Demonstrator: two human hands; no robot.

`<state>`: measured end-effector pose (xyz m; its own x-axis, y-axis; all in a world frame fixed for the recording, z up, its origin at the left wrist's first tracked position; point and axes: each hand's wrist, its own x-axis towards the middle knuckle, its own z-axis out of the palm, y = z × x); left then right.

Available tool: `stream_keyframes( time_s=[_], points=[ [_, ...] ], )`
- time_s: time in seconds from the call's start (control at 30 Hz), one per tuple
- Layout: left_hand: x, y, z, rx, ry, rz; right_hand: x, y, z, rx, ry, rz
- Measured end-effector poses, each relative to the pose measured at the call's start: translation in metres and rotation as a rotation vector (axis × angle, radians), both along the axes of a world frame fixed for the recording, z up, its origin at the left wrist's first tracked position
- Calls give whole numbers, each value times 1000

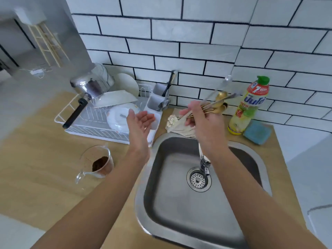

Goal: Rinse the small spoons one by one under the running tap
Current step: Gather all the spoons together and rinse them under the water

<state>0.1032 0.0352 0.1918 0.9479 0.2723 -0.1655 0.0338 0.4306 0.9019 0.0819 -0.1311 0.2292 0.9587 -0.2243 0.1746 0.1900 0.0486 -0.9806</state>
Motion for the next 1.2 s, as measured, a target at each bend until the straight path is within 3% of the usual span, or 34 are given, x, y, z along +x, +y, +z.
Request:
stream_keyframes(
  time_s=[0.17, 0.37, 0.47, 0.97, 1.07, 1.2],
  points=[
    [57, 25, 6, 75, 6, 53, 86, 50, -21, -199, 132, 40],
    [87, 33, -21, 177, 100, -7, 118, 81, -86, -327, 343, 158],
    [92, 33, -30, 222, 99, -26, 123, 83, -102, -468, 329, 185],
    [92, 30, -40, 308, 41, -6, 117, 71, -104, -489, 257, 212],
    [91, 31, -39, 323, 38, -1, 114, 67, -103, -568, 225, 174],
    [90, 30, -41, 364, 24, 5, 111, 59, -99, -582, 305, 249]
  ],
)
